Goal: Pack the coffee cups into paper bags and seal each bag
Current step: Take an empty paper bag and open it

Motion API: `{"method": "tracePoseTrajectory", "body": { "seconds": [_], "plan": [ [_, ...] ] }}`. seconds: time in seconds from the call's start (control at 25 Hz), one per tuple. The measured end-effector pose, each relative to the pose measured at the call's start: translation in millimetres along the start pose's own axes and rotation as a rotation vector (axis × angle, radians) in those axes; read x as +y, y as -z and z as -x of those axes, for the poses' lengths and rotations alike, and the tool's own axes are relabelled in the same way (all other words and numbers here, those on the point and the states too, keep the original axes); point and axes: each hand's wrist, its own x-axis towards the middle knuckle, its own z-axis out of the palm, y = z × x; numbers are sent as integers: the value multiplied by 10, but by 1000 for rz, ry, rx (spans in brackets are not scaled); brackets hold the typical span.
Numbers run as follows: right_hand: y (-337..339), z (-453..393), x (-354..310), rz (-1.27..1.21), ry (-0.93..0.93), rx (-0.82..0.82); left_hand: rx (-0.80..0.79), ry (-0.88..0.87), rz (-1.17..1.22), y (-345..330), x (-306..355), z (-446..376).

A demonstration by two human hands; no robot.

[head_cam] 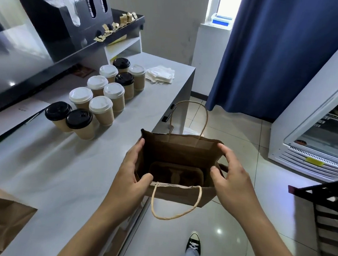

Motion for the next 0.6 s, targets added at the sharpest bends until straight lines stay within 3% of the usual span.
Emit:
{"method": "tracePoseTrajectory", "body": {
  "seconds": [0.6],
  "plan": [
    [687,-1819,562,-63,99,-185,196,184,7,-1078,541,-1130]
  ]
}}
